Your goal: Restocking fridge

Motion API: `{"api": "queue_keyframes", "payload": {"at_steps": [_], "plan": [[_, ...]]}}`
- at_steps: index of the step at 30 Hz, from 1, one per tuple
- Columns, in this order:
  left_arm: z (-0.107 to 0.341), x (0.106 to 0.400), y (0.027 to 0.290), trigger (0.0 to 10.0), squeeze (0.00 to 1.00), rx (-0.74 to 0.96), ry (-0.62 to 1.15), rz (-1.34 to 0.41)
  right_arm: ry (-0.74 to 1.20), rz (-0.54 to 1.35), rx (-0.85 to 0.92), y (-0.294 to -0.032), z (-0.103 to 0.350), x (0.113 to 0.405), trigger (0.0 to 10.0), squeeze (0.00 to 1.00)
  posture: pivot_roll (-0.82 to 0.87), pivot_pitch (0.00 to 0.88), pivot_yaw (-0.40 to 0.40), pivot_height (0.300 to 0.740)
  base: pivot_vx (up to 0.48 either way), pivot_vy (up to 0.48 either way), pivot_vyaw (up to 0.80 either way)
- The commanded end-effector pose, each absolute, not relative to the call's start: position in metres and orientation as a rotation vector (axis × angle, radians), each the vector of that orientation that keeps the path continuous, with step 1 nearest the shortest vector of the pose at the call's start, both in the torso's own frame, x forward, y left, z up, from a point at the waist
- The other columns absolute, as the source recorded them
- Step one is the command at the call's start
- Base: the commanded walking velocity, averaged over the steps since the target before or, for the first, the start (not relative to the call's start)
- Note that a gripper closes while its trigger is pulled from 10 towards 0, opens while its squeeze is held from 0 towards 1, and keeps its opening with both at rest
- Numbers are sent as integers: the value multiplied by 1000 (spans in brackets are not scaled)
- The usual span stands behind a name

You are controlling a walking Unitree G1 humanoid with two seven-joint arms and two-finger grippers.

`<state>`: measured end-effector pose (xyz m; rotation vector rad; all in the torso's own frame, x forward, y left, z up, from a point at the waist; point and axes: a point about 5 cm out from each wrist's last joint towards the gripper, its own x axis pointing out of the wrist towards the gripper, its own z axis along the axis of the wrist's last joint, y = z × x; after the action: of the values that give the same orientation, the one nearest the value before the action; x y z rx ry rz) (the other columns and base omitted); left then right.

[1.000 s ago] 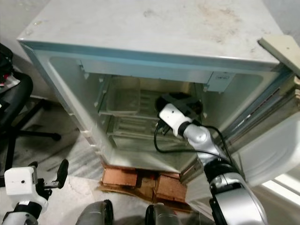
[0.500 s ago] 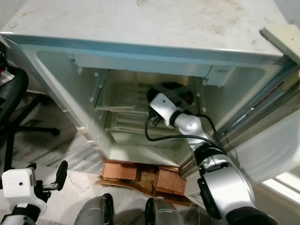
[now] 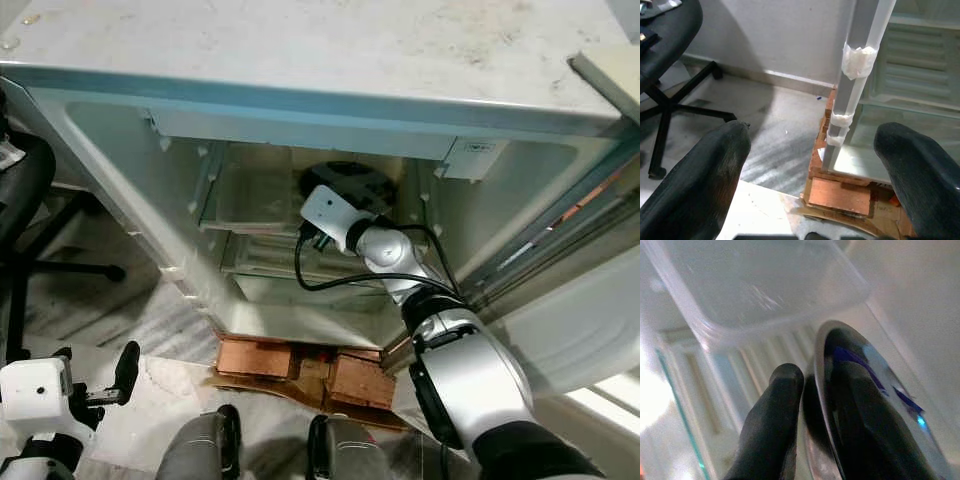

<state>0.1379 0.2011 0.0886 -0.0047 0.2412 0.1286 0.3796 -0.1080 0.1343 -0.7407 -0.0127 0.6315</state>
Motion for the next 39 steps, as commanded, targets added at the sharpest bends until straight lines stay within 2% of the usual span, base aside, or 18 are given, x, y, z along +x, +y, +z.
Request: {"api": "queue_keyframes", "payload": {"at_steps": [1,8,13,17,21,24,29,33,37,39], "plan": [[87,132,203,10000,0,4,265,145,-13,625,-779,-112,136,381,10000,1000,192,265,-57,740,0,0,0],[85,137,202,10000,0,3,264,138,-5,564,-859,-125,139,385,10000,1000,182,252,-54,740,0,0,0],[83,140,201,10000,0,5,264,134,-4,557,-854,-130,138,385,10000,1000,180,246,-53,740,0,0,0],[84,145,203,10000,0,29,250,130,-44,563,-777,-132,143,384,10000,1000,177,223,-49,740,0,0,0],[86,153,209,10000,0,44,236,133,-56,579,-610,-136,144,381,10000,1000,164,205,-44,740,0,0,0],[86,161,213,10000,0,59,230,127,-36,676,-460,-135,132,370,10000,1000,145,190,-26,740,0,0,0],[88,165,210,10000,0,98,216,87,-26,727,-412,-134,121,360,10000,1000,134,177,-6,740,0,0,0],[94,176,212,10000,0,125,186,85,-84,653,-335,-139,127,358,10000,1000,134,157,-16,740,0,0,0],[104,189,216,10000,0,132,146,94,-90,480,-211,-151,127,354,10000,1000,124,138,-42,740,0,0,0],[105,193,216,10000,0,140,128,82,-91,385,-151,-156,120,342,10000,1000,99,120,-34,740,0,0,0]]}}
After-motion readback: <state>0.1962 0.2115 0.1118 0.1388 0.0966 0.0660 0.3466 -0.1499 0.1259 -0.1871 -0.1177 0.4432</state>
